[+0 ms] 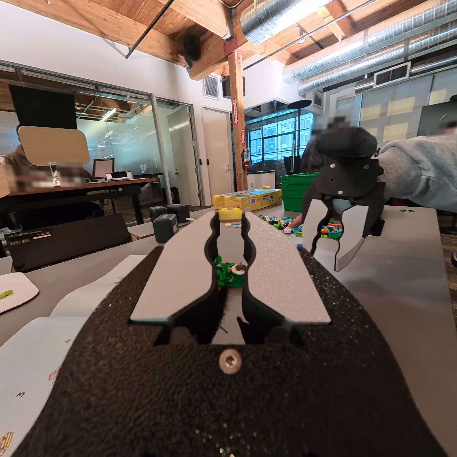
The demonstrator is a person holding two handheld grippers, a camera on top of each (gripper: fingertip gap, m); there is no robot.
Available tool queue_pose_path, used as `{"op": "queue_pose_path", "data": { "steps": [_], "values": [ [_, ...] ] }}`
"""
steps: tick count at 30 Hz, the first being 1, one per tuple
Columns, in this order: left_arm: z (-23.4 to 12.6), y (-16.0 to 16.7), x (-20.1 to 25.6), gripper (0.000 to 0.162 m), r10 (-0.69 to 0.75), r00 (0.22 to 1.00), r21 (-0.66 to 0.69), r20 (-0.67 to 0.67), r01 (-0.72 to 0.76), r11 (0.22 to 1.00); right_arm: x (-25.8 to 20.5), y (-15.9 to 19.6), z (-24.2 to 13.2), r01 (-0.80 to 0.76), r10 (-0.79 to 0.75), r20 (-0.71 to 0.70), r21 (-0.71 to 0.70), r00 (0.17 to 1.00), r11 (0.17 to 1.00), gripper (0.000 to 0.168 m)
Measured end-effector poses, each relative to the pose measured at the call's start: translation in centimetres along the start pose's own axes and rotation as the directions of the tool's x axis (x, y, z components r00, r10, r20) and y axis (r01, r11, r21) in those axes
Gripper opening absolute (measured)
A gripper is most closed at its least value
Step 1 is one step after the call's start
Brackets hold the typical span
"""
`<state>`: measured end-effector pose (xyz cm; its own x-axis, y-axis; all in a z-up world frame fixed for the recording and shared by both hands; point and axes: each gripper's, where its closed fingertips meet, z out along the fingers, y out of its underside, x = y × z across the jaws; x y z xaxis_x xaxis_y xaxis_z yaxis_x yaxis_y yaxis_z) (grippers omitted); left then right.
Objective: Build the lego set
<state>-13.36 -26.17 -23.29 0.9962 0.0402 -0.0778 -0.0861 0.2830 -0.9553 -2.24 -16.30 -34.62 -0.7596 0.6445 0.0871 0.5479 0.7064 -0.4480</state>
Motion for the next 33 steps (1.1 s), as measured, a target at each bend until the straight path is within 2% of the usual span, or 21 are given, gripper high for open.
{"op": "queue_pose_path", "data": {
  "steps": [5, 13, 19, 33],
  "values": [
    [0.2, 0.2, 0.7, 0.016, -0.003, 0.999, -0.009, -0.041, 0.002, 1.0, 0.2, 0.1, 0.3, 0.069, -0.07, -0.028, -0.026, 0.997, 0.997, 0.032],
    [0.4, 0.5, 1.4, 0.016, -0.02, 0.996, -0.026, -0.089, 0.017, 1.0, 1.0, 0.3, 0.5, 0.051, -0.051, -0.026, -0.025, 0.998, 0.998, 0.032],
    [0.5, 0.6, 1.4, 0.016, -0.024, 0.996, -0.032, -0.09, 0.021, 0.999, 1.6, 1.2, 0.9, -0.076, 0.077, 0.007, -0.034, 0.997, 0.997, 0.028],
    [0.4, 0.6, 1.2, 0.016, -0.035, 0.996, -0.034, -0.083, 0.033, 0.999, 0.1, 2.0, 1.4, -0.158, 0.159, 0.048, -0.027, 0.986, 0.987, 0.025]
  ]
}}
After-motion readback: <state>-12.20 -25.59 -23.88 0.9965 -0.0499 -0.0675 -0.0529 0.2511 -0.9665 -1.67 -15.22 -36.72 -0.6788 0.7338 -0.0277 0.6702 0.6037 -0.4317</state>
